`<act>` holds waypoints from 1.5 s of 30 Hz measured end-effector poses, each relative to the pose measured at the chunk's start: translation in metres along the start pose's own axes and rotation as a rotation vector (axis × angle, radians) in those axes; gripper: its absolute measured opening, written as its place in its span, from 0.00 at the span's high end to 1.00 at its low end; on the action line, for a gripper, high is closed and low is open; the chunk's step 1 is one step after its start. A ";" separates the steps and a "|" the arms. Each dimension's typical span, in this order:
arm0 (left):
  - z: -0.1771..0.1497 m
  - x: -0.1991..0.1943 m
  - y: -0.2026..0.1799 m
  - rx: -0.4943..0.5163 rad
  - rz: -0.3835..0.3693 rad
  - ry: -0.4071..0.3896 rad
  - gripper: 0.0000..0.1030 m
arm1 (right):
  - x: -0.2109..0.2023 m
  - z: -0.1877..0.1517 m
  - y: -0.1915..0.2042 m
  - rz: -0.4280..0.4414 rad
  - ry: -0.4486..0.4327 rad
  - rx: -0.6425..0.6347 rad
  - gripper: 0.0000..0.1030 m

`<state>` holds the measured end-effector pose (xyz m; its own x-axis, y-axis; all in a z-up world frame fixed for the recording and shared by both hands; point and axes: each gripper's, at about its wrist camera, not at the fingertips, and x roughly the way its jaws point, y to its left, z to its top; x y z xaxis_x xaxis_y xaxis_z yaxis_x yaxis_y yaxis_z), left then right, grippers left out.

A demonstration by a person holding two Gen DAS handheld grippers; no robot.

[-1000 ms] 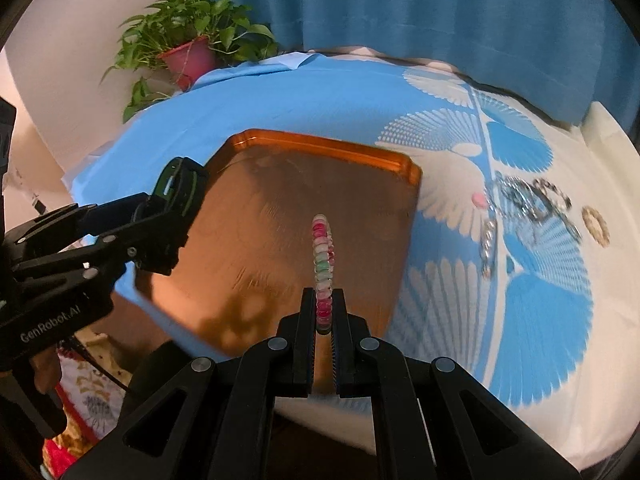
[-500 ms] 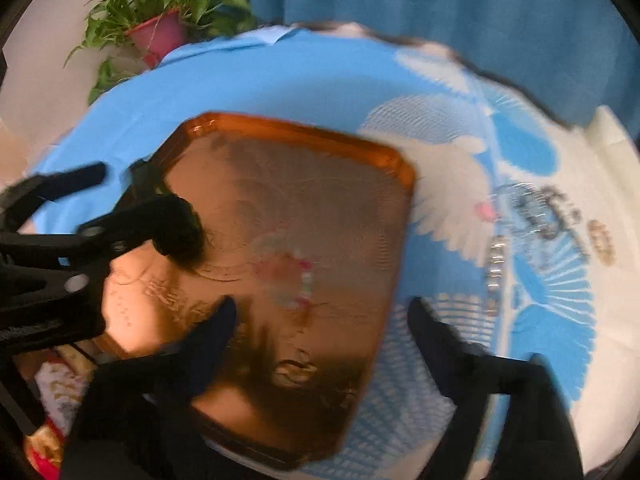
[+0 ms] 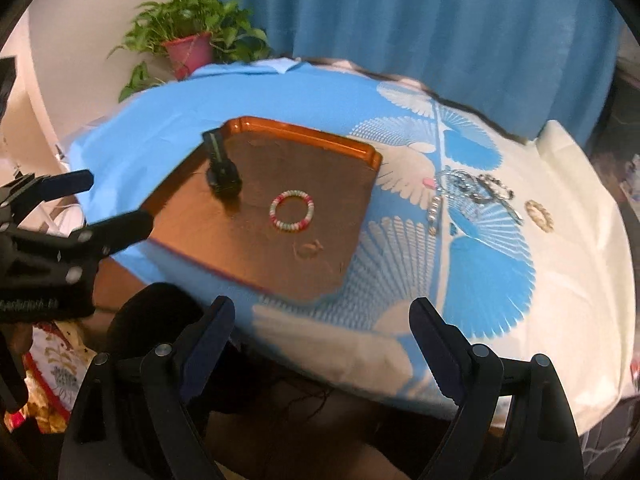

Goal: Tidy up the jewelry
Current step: 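Open both tools to drop the watch and bracelet into the tray, then move both tools back toward the remaining jewelry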

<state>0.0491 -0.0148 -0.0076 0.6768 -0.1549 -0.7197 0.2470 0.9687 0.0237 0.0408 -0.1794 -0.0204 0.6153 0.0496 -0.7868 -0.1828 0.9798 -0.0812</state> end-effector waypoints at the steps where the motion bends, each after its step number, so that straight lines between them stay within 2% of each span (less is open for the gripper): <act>1: -0.003 -0.008 -0.002 0.001 -0.003 -0.007 0.01 | -0.010 -0.006 0.001 -0.002 -0.012 0.007 0.14; 12: -0.015 -0.079 -0.031 0.036 -0.015 -0.100 0.01 | -0.087 -0.038 0.005 0.007 -0.115 0.044 0.13; 17: -0.024 -0.092 -0.041 0.031 -0.037 -0.096 0.01 | -0.108 -0.050 0.003 -0.004 -0.133 0.039 0.13; 34: -0.029 -0.099 -0.058 0.076 -0.007 -0.098 0.01 | -0.117 -0.072 -0.012 0.004 -0.133 0.103 0.13; 45: -0.014 -0.079 -0.074 0.118 -0.006 -0.076 0.01 | -0.104 -0.075 -0.033 -0.009 -0.117 0.148 0.13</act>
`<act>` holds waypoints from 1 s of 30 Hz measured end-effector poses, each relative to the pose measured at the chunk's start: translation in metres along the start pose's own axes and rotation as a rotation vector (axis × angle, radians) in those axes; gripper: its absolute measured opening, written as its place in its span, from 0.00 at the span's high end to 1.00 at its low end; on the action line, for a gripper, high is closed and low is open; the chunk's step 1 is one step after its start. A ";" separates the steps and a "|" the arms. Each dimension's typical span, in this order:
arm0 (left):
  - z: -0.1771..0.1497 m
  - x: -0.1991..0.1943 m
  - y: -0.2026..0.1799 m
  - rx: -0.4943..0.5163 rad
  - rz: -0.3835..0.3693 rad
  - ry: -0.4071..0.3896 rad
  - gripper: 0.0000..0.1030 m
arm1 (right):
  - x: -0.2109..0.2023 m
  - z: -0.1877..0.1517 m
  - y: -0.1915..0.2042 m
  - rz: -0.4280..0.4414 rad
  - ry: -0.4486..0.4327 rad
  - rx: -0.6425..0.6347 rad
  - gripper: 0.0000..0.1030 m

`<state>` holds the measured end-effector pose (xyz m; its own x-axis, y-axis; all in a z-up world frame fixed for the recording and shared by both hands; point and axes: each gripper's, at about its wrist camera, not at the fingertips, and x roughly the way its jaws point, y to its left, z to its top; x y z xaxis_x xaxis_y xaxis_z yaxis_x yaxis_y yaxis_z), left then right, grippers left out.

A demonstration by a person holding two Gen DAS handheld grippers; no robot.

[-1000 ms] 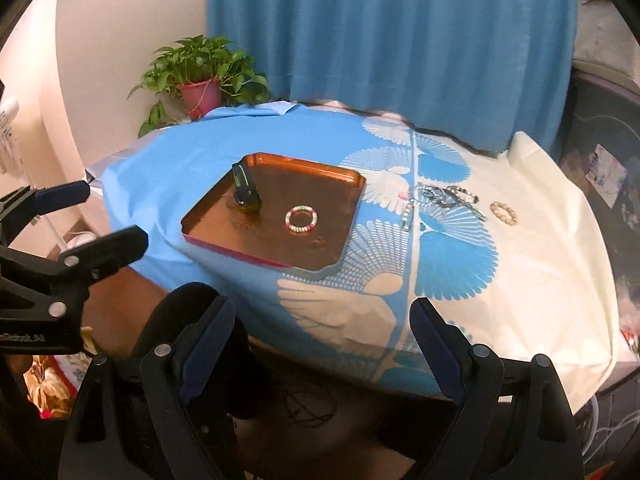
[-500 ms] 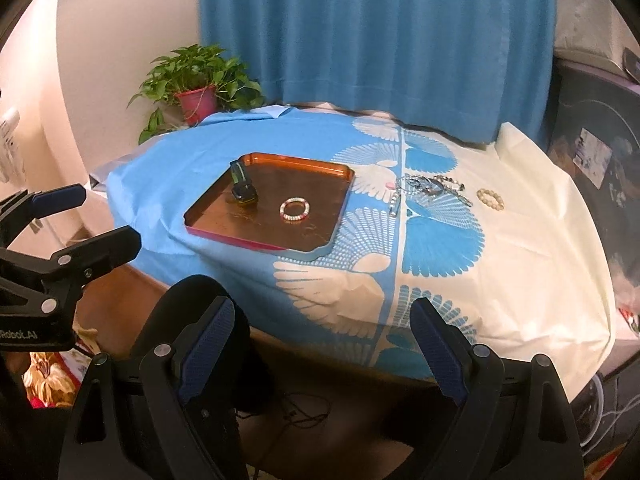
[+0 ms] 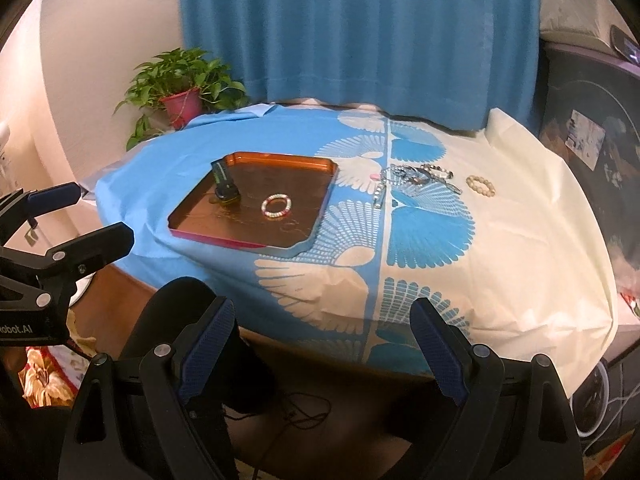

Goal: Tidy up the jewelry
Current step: 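Move both tools back toward the remaining jewelry, then grasp the silver chain bracelet with the left tool while the right tool grasps the beige bracelet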

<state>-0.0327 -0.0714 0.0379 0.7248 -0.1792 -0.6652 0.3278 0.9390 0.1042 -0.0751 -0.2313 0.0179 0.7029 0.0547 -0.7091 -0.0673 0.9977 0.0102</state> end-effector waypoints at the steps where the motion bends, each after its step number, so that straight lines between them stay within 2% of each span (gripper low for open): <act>1: 0.003 0.003 -0.002 0.004 -0.002 0.003 0.01 | 0.002 0.000 -0.003 -0.003 0.002 0.006 0.13; 15: 0.065 0.062 -0.018 0.021 0.007 0.003 0.01 | 0.036 0.005 -0.072 -0.072 0.039 0.126 0.13; 22: 0.100 0.117 -0.036 0.051 0.002 0.048 0.01 | 0.064 0.010 -0.119 -0.118 0.068 0.202 0.13; 30: 0.143 0.204 -0.052 0.066 -0.021 0.114 0.01 | 0.113 0.032 -0.201 -0.194 0.078 0.318 0.13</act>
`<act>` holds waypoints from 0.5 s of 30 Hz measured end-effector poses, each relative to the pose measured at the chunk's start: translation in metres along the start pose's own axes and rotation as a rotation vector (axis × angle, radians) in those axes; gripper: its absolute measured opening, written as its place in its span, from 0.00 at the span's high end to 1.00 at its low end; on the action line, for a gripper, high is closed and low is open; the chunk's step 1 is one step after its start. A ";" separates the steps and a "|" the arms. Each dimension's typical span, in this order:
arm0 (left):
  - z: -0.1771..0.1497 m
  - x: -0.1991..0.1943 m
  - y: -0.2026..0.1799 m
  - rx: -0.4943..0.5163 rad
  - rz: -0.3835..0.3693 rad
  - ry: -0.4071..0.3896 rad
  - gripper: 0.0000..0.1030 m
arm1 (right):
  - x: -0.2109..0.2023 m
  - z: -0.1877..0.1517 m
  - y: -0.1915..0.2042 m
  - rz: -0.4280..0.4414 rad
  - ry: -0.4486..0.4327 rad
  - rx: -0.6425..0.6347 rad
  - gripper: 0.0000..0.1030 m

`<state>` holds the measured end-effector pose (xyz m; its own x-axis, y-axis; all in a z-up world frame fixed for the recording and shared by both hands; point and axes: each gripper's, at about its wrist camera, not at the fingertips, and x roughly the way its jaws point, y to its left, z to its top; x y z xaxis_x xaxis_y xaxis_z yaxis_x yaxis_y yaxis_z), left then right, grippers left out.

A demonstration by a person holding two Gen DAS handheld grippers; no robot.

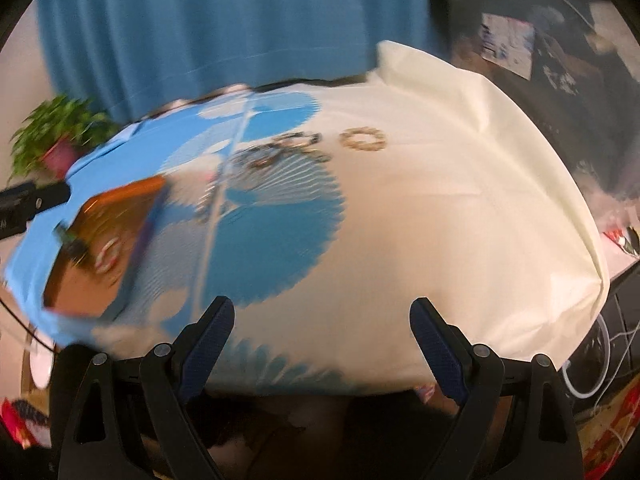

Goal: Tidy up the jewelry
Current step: 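Grasp the silver chain bracelet with the left tool while the right tool grasps the beige bracelet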

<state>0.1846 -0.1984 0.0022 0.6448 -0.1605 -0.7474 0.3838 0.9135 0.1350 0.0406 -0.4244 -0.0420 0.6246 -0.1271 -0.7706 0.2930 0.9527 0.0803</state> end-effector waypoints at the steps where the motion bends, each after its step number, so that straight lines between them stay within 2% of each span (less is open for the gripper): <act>1: 0.008 0.013 -0.003 0.012 0.003 0.010 0.01 | 0.009 0.010 -0.008 -0.008 -0.003 0.017 0.13; 9: 0.059 0.105 -0.021 0.064 -0.019 0.093 0.01 | 0.094 0.086 -0.056 -0.054 -0.016 0.122 0.13; 15: 0.071 0.168 -0.033 0.137 -0.046 0.184 0.01 | 0.155 0.126 -0.070 -0.079 0.001 0.116 0.13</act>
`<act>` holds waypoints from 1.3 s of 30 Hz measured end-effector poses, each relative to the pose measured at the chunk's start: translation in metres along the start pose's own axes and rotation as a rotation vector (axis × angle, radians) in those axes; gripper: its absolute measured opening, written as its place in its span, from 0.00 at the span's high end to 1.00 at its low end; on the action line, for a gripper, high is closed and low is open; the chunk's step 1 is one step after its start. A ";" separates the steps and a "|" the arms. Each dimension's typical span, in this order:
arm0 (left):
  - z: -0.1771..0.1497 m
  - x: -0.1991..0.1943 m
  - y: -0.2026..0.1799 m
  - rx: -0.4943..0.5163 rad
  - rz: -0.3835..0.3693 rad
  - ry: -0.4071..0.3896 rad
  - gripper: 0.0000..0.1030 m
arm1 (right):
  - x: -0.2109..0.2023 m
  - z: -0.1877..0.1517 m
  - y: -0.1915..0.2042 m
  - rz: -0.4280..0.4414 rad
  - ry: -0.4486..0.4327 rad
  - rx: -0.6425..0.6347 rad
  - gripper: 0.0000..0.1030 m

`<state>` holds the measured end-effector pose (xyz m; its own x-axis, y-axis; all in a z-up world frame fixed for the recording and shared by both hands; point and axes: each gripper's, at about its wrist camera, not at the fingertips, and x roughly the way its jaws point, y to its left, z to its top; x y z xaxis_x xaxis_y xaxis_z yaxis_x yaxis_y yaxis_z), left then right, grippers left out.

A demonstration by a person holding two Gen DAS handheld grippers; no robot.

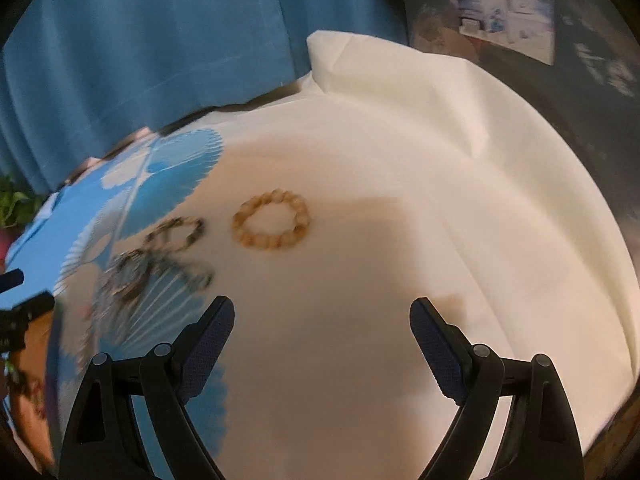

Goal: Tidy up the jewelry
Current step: 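Grasp the silver chain bracelet with the left tool while the right tool grasps the beige bracelet, then carry the silver bracelet and beige bracelet in both tools over the tray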

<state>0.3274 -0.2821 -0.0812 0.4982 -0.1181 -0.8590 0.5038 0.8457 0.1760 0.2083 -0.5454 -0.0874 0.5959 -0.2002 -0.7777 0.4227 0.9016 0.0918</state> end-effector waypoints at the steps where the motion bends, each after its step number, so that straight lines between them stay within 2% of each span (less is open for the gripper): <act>1: 0.002 0.007 -0.001 0.008 0.002 0.007 0.01 | 0.011 0.006 0.000 -0.001 0.006 -0.005 0.13; 7: 0.007 0.034 -0.006 0.086 0.010 0.034 0.01 | 0.053 0.029 -0.001 0.003 0.025 -0.029 0.13; 11: 0.013 0.041 0.000 0.054 -0.048 0.042 0.04 | 0.074 0.044 0.004 0.011 0.012 -0.056 0.12; 13: 0.014 0.042 0.001 0.033 -0.092 0.048 0.14 | 0.082 0.050 0.004 0.028 0.019 -0.052 0.04; 15: 0.015 0.041 0.001 0.017 -0.123 0.050 0.19 | 0.086 0.053 0.006 0.023 0.021 -0.057 0.03; 22: 0.014 0.042 0.002 0.000 -0.140 0.052 0.18 | 0.081 0.056 0.006 0.047 0.024 -0.047 0.04; 26: 0.014 0.044 0.004 -0.030 -0.167 0.073 0.21 | 0.091 0.058 0.014 0.004 0.034 -0.090 0.02; 27: 0.015 0.044 0.004 -0.047 -0.175 0.092 0.25 | 0.095 0.058 0.018 -0.019 0.043 -0.116 0.02; 29: 0.016 0.039 -0.003 -0.018 -0.189 0.087 0.50 | 0.095 0.058 0.023 -0.027 0.043 -0.138 0.06; 30: 0.016 0.034 -0.010 0.024 -0.191 0.070 0.76 | 0.094 0.057 0.025 -0.020 0.038 -0.147 0.10; 31: 0.016 0.032 -0.017 0.057 -0.194 0.067 0.93 | 0.092 0.056 0.028 -0.006 0.028 -0.166 0.19; 32: 0.015 0.030 -0.024 0.083 -0.176 0.062 0.95 | 0.090 0.054 0.031 0.007 0.020 -0.182 0.27; 33: 0.015 0.030 -0.028 0.092 -0.155 0.055 0.95 | 0.087 0.052 0.036 0.023 0.008 -0.207 0.41; 34: 0.015 0.029 -0.029 0.092 -0.145 0.053 0.95 | 0.083 0.050 0.041 0.032 -0.002 -0.227 0.66; 35: 0.014 0.028 -0.029 0.076 -0.148 0.059 0.95 | 0.080 0.047 0.045 0.031 -0.005 -0.243 0.81; 36: 0.013 0.027 -0.026 0.056 -0.169 0.071 0.95 | 0.078 0.043 0.051 0.002 -0.002 -0.272 0.87; 37: 0.011 0.023 -0.023 0.041 -0.192 0.073 0.95 | 0.074 0.041 0.054 0.001 0.003 -0.281 0.87; 39: 0.009 0.004 -0.020 0.041 -0.195 0.039 0.95 | 0.062 0.037 0.053 0.053 0.019 -0.254 0.87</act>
<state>0.3259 -0.3040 -0.0837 0.3609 -0.2571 -0.8965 0.6173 0.7864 0.0230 0.2925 -0.5236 -0.1078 0.5992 -0.1447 -0.7875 0.2043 0.9786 -0.0243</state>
